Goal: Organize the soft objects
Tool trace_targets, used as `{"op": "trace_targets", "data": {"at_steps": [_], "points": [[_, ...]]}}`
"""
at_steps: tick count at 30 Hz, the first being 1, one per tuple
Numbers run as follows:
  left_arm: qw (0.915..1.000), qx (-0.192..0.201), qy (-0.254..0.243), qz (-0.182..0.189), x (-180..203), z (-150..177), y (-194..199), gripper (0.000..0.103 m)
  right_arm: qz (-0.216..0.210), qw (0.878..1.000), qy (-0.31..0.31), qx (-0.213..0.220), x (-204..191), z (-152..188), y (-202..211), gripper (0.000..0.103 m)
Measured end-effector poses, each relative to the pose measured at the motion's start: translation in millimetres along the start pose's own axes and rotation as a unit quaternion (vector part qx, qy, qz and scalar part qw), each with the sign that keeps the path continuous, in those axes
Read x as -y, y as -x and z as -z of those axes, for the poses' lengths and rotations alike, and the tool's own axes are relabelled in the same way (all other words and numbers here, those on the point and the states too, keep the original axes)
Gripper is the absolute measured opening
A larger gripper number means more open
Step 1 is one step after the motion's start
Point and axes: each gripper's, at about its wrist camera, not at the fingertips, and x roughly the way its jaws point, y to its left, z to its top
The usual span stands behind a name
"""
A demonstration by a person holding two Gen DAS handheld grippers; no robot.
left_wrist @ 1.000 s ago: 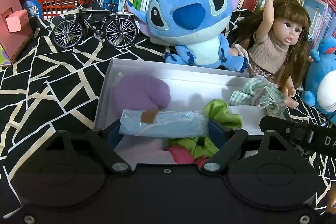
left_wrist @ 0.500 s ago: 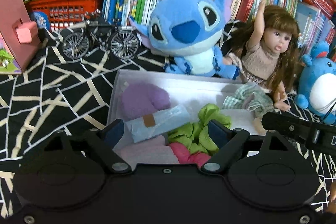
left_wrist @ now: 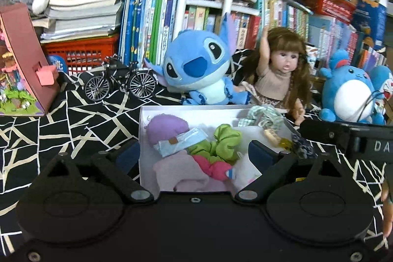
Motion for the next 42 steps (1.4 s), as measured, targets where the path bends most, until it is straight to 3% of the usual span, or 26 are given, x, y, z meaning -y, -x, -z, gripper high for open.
{"op": "trace_targets", "data": {"at_steps": [8, 19, 42], "points": [[0.9999, 0.016, -0.004, 0.003, 4, 16, 36, 0.096, 0.005, 0.999, 0.031, 0.036, -11, 13, 28, 0.099], [0.9998, 0.013, -0.009, -0.008, 6, 41, 54, 0.096, 0.014, 0.997, 0.051, 0.056, -22, 34, 48, 0.103], [0.9983, -0.022, -0.002, -0.054, -3, 95, 38, 0.096, 0.050, 0.998, 0.021, 0.012, -10, 96, 34, 0.103]]}}
